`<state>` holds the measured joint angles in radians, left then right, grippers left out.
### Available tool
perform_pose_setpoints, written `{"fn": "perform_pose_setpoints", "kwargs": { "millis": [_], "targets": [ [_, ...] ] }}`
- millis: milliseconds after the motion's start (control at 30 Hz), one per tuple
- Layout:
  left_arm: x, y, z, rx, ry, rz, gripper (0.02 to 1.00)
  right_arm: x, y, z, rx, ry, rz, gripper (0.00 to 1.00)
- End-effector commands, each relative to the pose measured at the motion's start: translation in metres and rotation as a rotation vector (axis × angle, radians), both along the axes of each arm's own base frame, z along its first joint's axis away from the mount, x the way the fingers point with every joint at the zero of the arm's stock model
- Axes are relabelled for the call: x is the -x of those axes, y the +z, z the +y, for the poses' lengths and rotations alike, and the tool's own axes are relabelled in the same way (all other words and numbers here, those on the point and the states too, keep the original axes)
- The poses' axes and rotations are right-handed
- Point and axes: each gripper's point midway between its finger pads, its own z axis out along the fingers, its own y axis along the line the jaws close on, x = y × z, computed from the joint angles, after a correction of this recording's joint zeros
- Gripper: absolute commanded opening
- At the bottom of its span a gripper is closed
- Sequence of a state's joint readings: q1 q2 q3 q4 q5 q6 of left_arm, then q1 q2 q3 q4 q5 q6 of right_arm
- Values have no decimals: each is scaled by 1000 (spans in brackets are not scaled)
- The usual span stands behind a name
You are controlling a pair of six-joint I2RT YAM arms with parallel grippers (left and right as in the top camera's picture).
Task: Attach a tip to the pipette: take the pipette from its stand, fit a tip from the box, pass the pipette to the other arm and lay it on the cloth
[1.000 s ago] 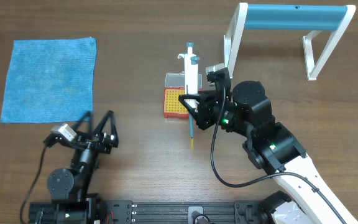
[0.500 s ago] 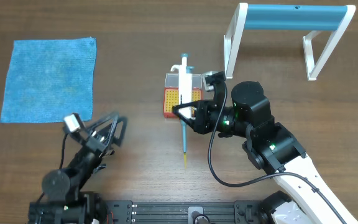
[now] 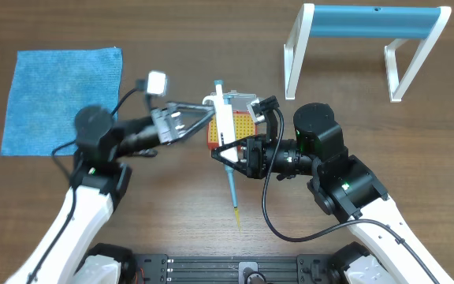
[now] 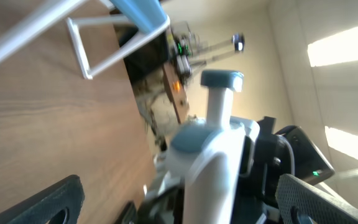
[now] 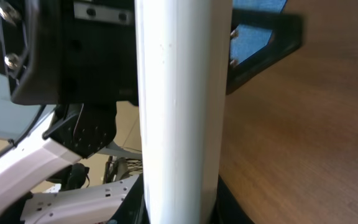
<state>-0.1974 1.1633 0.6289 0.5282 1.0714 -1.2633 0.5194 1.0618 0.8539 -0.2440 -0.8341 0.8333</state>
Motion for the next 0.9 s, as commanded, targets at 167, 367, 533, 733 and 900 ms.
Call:
{"fn": "perform_pose_setpoints", "kwargs": {
  "millis": [167, 367, 533, 733, 900],
  "targets": [
    [-8, 18, -35, -1, -137, -131, 1000, 6, 13, 3, -26, 29, -25, 80],
    [-2, 17, -34, -3, -180, -134, 998, 3, 13, 0, -17, 29, -68, 82],
    [0, 17, -31, -3, -194, -135, 952, -1, 13, -3, -18, 18, -67, 82],
    [1, 17, -31, -3, -201, -135, 356, -1, 13, -3, -18, 18, -67, 80],
    [2, 17, -32, -2, -207, -131, 27, -1, 13, -3, -19, 18, -67, 80]
  ]
}}
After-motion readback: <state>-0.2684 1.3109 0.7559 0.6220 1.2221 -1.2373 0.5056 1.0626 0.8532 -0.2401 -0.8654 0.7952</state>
